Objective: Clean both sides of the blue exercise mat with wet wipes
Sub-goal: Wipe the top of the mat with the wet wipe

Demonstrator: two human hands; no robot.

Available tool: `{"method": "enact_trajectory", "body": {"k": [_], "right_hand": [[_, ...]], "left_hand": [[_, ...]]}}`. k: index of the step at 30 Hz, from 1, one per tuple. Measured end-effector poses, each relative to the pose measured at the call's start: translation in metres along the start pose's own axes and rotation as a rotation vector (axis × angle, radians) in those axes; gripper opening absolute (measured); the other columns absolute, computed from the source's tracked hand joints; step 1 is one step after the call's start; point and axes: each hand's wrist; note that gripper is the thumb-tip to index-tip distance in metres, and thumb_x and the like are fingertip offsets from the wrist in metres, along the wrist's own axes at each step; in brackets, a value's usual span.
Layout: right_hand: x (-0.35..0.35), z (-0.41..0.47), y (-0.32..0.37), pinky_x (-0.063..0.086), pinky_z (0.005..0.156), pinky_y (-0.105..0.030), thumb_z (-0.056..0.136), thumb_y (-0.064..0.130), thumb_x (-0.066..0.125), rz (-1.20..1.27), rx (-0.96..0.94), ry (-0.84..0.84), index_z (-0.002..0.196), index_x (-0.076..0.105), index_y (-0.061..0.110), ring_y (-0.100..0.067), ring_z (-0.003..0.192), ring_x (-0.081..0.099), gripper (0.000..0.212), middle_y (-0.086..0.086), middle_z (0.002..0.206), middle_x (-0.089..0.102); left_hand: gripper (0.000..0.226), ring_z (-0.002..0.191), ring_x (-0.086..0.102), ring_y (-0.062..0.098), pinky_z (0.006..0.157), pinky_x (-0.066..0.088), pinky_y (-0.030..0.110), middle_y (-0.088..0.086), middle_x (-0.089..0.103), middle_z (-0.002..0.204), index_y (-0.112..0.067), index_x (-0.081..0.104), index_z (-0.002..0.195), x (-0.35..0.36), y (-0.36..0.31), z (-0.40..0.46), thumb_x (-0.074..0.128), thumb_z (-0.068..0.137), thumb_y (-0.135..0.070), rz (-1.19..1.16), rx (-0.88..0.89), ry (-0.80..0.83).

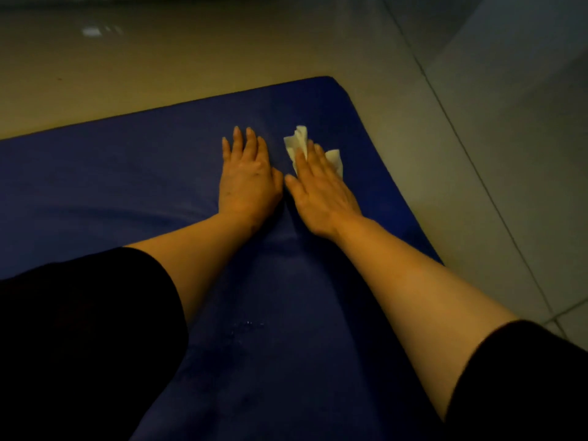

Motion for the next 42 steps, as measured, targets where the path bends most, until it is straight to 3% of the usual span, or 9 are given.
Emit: {"method": "enact_trajectory", "body": {"k": [6,13,17,20,24,28,31,38,42], "right_hand": [[0.011,-0.076,-0.018,0.000,0.113,-0.024,0.101,0.043,0.022,-0.166,-0.077,0.014,0.150,-0.010,0.020,-0.006,0.142,-0.013,0.063,0.003,0.157,-0.012],[0.020,-0.034,-0.003,-0.006,0.117,-0.032,0.100,0.047,0.019,-0.041,0.105,-0.079,0.149,-0.011,0.017,-0.015,0.144,-0.013,0.065,-0.005,0.158,-0.011],[0.032,-0.086,-0.013,0.001,0.116,-0.028,0.099,0.048,0.021,-0.134,-0.100,-0.068,0.148,-0.012,0.023,-0.006,0.142,-0.015,0.065,0.003,0.158,-0.012],[0.019,-0.088,-0.035,0.011,0.115,-0.030,0.098,0.049,0.020,-0.157,-0.002,-0.062,0.150,-0.009,0.023,-0.007,0.143,-0.010,0.065,0.004,0.158,-0.008],[0.019,-0.053,-0.023,0.001,0.118,-0.035,0.097,0.054,0.019,-0.012,0.243,-0.106,0.150,-0.008,0.016,-0.014,0.144,-0.011,0.071,-0.003,0.158,-0.010],[0.035,-0.071,-0.010,-0.004,0.116,-0.030,0.096,0.053,0.020,-0.019,0.090,-0.130,0.150,-0.010,0.020,-0.012,0.144,-0.012,0.070,-0.001,0.158,-0.011],[0.030,-0.104,-0.028,0.006,0.115,-0.028,0.096,0.053,0.022,-0.095,-0.038,-0.101,0.148,-0.012,0.025,-0.007,0.143,-0.011,0.068,0.005,0.158,-0.010],[0.029,-0.089,-0.026,0.004,0.118,-0.035,0.097,0.052,0.023,-0.001,0.235,-0.122,0.150,-0.008,0.021,-0.014,0.145,-0.009,0.069,-0.001,0.158,-0.008],[0.048,-0.118,-0.013,0.001,0.118,-0.029,0.094,0.055,0.019,-0.026,0.064,-0.162,0.150,-0.009,0.022,-0.009,0.144,-0.010,0.071,0.002,0.158,-0.009]], "left_hand": [[0.063,0.149,-0.008,0.024,0.120,-0.002,0.044,0.009,-0.007,0.162,-0.009,0.000,0.154,-0.017,0.003,-0.019,0.028,0.104,-0.035,0.122,0.018,0.200],[0.105,0.143,-0.029,0.025,0.110,-0.011,0.066,0.003,-0.030,0.157,-0.021,-0.017,0.152,-0.012,-0.003,-0.107,0.036,0.082,-0.078,0.114,-0.042,0.365],[0.111,0.143,-0.029,0.028,0.109,-0.008,0.070,0.005,-0.030,0.156,-0.018,-0.017,0.152,-0.011,-0.002,-0.103,0.044,0.080,-0.077,0.110,-0.043,0.362],[0.113,0.144,-0.027,0.029,0.108,-0.008,0.071,0.005,-0.027,0.158,-0.018,-0.014,0.153,-0.012,-0.005,-0.103,0.047,0.078,-0.077,0.106,-0.036,0.353],[0.113,0.144,-0.026,0.029,0.106,-0.009,0.071,0.006,-0.025,0.158,-0.018,-0.013,0.153,-0.012,-0.005,-0.102,0.049,0.078,-0.077,0.108,-0.042,0.345],[0.113,0.144,-0.026,0.029,0.106,-0.008,0.072,0.006,-0.025,0.158,-0.018,-0.012,0.153,-0.012,-0.004,-0.103,0.049,0.078,-0.077,0.094,-0.031,0.329],[0.114,0.144,-0.026,0.028,0.107,-0.009,0.071,0.005,-0.025,0.158,-0.019,-0.013,0.153,-0.012,-0.004,-0.104,0.048,0.077,-0.078,0.099,-0.029,0.330],[0.114,0.144,-0.026,0.028,0.107,-0.009,0.072,0.005,-0.025,0.159,-0.019,-0.012,0.154,-0.011,-0.004,-0.104,0.049,0.077,-0.078,0.094,-0.034,0.326],[0.113,0.144,-0.025,0.028,0.107,-0.009,0.071,0.005,-0.025,0.159,-0.019,-0.012,0.153,-0.012,-0.003,-0.105,0.048,0.077,-0.078,0.090,-0.028,0.323]]}}
Point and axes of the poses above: each hand's wrist, its own z-axis towards the middle knuckle, its own x-axis out of the palm, y = z × x
